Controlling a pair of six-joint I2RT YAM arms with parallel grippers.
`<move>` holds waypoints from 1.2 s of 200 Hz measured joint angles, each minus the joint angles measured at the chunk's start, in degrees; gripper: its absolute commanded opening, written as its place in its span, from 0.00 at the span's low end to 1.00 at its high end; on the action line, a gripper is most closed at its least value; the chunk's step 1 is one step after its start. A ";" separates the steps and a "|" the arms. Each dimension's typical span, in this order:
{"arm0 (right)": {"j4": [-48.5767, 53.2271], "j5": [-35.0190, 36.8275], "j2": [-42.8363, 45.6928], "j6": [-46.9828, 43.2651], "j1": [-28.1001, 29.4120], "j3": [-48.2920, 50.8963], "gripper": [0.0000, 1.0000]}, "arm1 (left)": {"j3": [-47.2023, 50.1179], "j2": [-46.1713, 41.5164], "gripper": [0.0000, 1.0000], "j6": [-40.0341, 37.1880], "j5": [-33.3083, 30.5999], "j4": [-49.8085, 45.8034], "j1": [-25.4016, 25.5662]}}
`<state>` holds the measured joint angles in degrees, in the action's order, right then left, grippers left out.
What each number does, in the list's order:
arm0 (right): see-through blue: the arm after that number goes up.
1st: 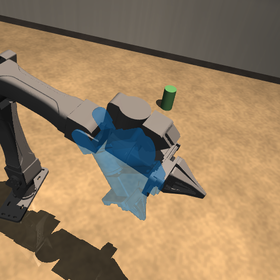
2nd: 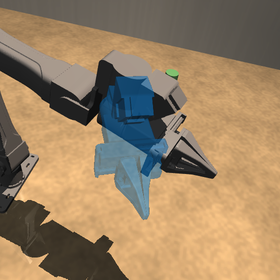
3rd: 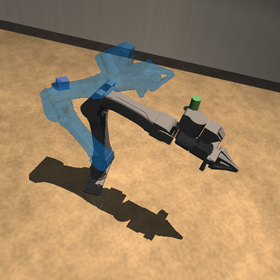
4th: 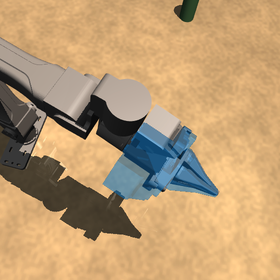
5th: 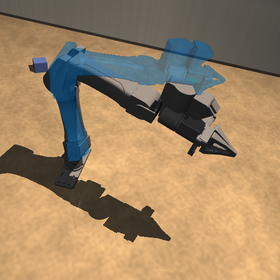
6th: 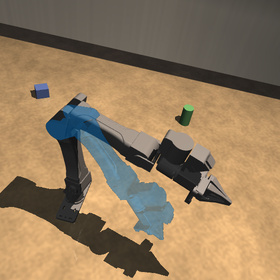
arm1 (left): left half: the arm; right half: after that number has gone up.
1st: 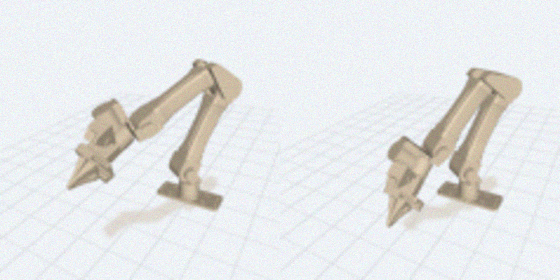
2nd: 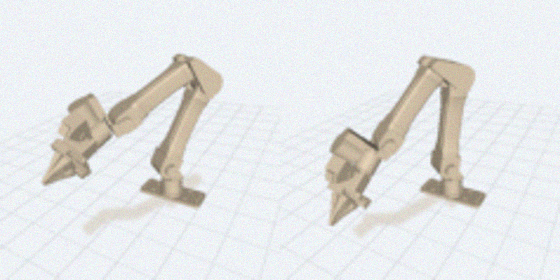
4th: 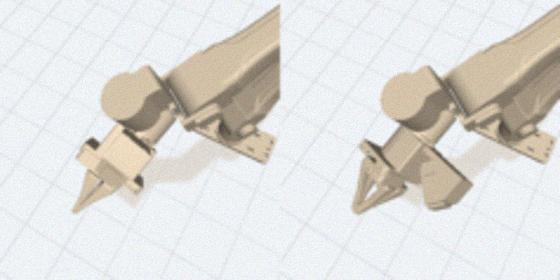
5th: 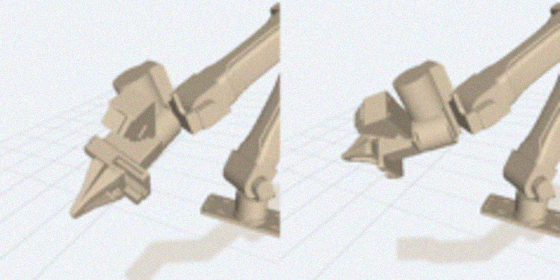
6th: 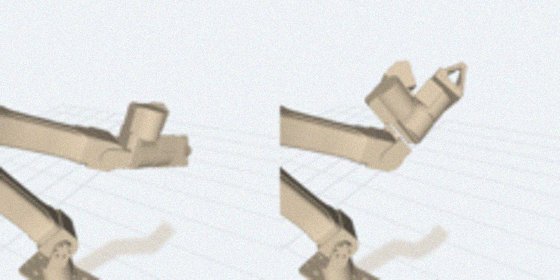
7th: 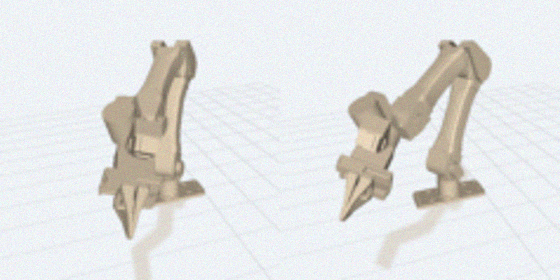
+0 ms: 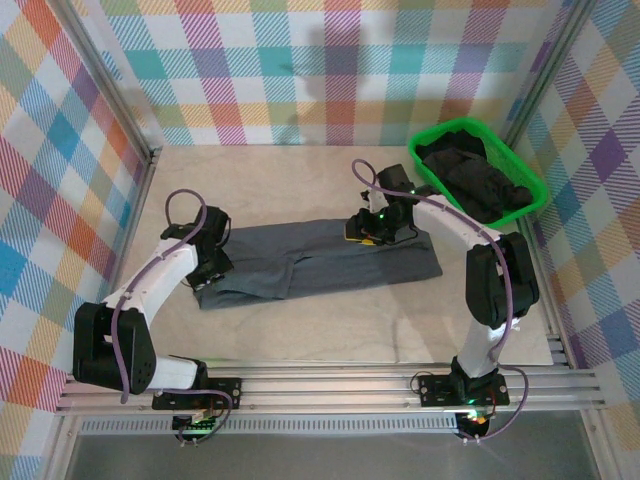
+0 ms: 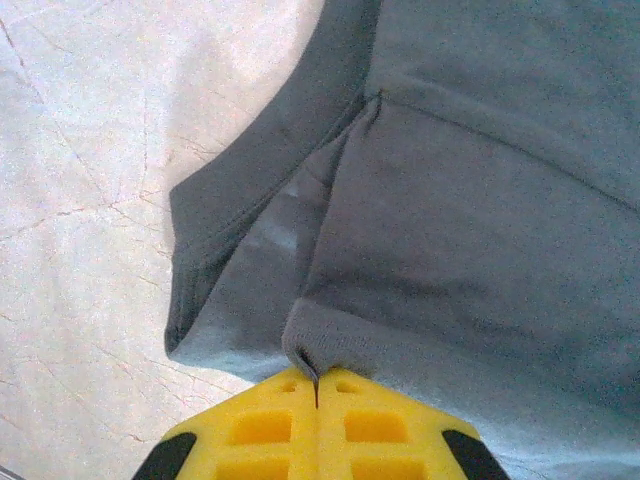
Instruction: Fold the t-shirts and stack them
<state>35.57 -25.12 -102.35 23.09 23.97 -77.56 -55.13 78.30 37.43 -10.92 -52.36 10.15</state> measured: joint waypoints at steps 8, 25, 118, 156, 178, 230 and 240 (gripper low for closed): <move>0.02 0.02 0.00 0.00 0.00 0.00 0.40 | 0.22 0.20 0.03 -0.11 0.09 0.09 -0.42; 0.04 0.24 0.00 0.00 0.00 0.00 0.40 | 0.42 1.75 0.12 -0.90 0.04 0.66 -1.27; 0.68 5.64 1.01 0.26 -8.41 3.78 0.33 | -3.21 19.17 0.44 -5.46 -4.87 6.91 -6.56; 3.76 15.08 -3.98 -3.04 -11.13 -2.10 0.30 | -3.21 12.55 0.39 -3.21 -9.77 4.48 -5.57; 5.01 19.67 -8.07 -5.95 -10.86 -6.71 0.30 | -3.17 2.89 0.34 2.23 -9.38 2.89 -1.09; 10.54 25.31 -18.82 -9.11 -10.84 -14.38 0.31 | -1.46 7.82 0.24 17.18 0.90 6.49 6.10; 11.58 26.14 -19.23 -9.14 -10.82 -13.73 0.31 | -3.56 12.94 0.23 17.70 1.68 6.88 6.27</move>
<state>47.16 1.02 -121.58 13.96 13.15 -91.29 -58.70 91.24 55.13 -9.23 -45.47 16.43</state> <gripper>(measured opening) 0.310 0.241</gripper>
